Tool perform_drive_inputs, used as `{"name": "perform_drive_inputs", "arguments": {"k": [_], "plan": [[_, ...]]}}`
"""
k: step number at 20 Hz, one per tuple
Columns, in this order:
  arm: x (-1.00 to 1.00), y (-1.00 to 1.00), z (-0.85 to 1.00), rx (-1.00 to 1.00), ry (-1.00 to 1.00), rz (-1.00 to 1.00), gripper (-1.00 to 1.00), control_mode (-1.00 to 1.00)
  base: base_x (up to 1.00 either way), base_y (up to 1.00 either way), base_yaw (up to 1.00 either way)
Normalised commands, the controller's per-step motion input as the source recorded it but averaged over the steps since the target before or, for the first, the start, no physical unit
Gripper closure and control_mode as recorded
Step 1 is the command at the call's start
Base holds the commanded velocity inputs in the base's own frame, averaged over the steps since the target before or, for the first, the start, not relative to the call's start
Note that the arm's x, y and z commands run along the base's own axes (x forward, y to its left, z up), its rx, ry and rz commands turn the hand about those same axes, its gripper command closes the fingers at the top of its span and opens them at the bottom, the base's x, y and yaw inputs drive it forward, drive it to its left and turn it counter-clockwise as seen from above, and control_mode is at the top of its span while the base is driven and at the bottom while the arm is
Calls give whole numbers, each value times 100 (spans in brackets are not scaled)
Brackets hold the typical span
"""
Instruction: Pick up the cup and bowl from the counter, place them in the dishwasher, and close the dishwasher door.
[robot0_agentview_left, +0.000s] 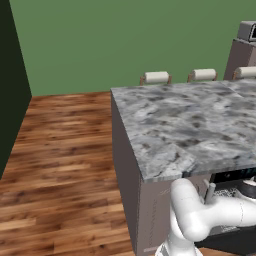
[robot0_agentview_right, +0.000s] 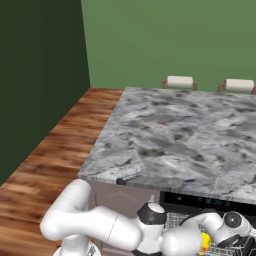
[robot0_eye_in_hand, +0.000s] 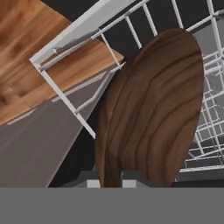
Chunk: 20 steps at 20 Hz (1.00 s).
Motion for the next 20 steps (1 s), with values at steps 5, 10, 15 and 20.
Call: {"name": "perform_drive_inputs", "arguments": {"k": [5,10,15,20], "plan": [[-89,3,-100,0,-33,14,100,-100,0,0,0],[-97,20,-100,0,-26,14,-100,-100,0,0,0],[-96,28,-100,-2,-23,15,-100,-100,0,0,0],[-53,2,-85,-6,-13,10,-100,-100,0,0,0]]}}
